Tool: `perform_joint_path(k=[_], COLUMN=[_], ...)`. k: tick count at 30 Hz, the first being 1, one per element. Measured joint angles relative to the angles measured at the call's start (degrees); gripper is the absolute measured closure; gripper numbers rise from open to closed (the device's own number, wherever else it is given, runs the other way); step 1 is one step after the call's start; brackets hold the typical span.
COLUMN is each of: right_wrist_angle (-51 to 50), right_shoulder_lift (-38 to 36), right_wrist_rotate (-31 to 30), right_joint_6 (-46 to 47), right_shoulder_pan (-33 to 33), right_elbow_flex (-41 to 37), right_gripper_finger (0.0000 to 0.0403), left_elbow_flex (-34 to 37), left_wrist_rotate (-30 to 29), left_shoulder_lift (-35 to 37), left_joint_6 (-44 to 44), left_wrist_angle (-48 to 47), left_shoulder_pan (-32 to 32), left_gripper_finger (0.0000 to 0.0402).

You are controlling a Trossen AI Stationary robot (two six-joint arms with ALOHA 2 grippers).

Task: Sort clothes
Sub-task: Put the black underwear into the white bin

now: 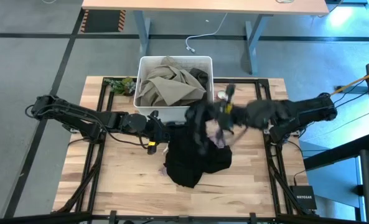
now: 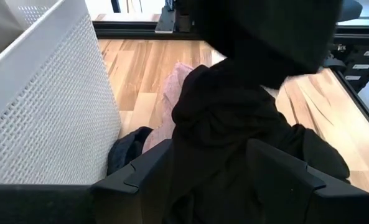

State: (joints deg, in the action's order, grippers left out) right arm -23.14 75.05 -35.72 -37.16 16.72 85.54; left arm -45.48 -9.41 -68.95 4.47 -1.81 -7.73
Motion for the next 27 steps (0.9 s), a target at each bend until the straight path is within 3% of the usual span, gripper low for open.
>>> perform_joint_path(k=[6,12,18,27], right_wrist_angle=[19.9,29.2,21.9,7.2], right_shoulder_lift=[0.0,0.2,4.1,14.6], right_wrist_rotate=[1.0,7.8,16.5,28.9], right_joint_6=[-8.3,-4.4,9.8,17.3], right_shoulder_pan=[-13.6,-26.7,-35.7,-37.4], right_elbow_flex=[0.1,0.1,0.1,0.1], right_gripper_finger=[0.0368,0.0372,0.037,0.037], left_elbow_flex=[0.0,0.0,0.0,0.0], left_wrist_rotate=[0.0,0.0,0.0,0.0], left_shoulder_lift=[0.0,0.0,0.0,0.0], left_joint_6=[0.0,0.0,0.0,0.0], left_wrist_angle=[0.0,0.0,0.0,-0.1], left_shoulder_pan=[0.0,0.0,0.0,0.0], left_gripper_finger=[0.0204,0.0204,0.0204,0.0204])
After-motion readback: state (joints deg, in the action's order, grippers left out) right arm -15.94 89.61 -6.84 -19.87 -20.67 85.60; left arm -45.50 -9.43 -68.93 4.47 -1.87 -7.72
